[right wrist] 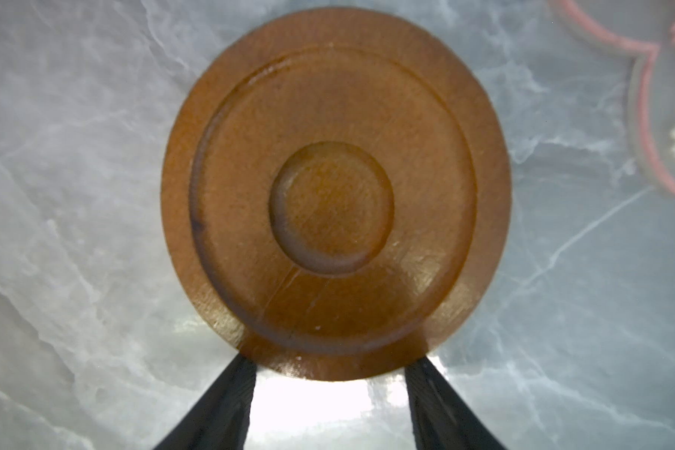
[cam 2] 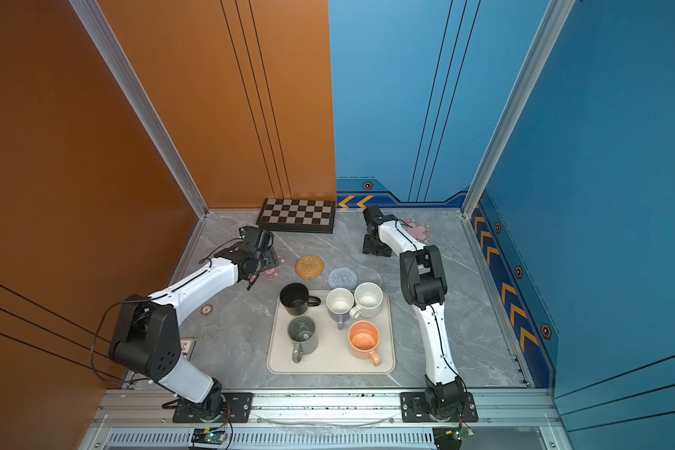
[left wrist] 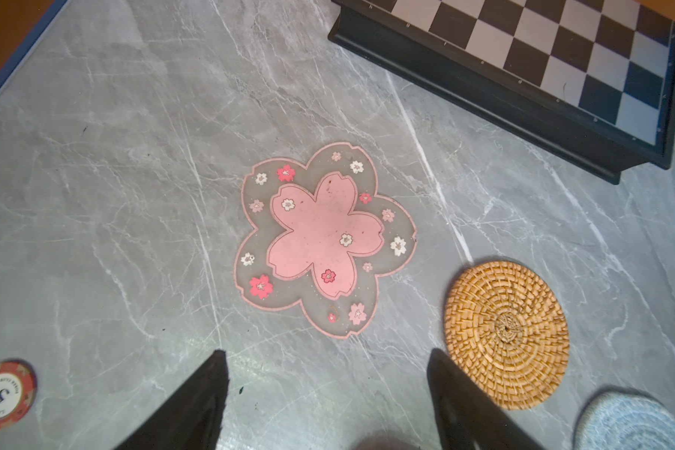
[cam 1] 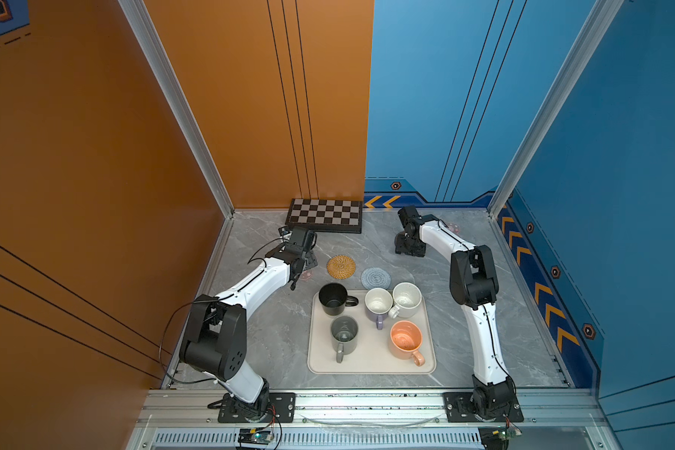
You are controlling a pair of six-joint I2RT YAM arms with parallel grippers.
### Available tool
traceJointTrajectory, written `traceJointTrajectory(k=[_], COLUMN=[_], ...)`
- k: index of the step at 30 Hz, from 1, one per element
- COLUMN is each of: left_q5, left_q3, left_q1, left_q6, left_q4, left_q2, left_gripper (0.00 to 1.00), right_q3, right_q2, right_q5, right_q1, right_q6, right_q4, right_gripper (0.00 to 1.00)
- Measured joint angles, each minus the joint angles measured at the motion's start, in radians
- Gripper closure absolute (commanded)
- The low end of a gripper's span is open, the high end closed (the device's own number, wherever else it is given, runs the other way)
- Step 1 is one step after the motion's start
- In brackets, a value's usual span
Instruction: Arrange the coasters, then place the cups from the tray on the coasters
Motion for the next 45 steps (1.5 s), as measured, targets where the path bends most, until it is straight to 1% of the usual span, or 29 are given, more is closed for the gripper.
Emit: traceJointTrajectory(k=[11, 24, 34, 40, 45], left_q5=[0.001, 0.004, 0.019, 0.034, 0.042], left_q3=[0.0, 0.024, 0.047, 0.049, 0.051], left_q1=[0.0, 0.0, 0.004, 0.004, 0.004], left_q6=[0.0, -0.008, -0.015, -0.015, -0.015], left_q4=[0.005, 0.029, 0.059, 0.061, 0.061], left_q2=[0.068, 0.143, 0.169, 0.169, 0.163], left_gripper=[0.19, 0.19, 0.19, 0.19, 0.19], right_q3=[0.176, 0.362, 0.396, 0.396, 0.33], right_q2=[0.106, 0.213, 0.232, 0.231, 0.182], right_q5=[-0.003, -0.075, -0.089, -0.077, -0.081], right_q1=[-0.033, -0.077, -0.081, -0.072, -0.052], right_q6=[0.016, 0.045, 0.038, -0.009, -0.038], right_q4=[0.001, 0.002, 0.001, 0.0, 0.0], right_gripper=[0.36, 0.36, 0.35, 0.36, 0.36])
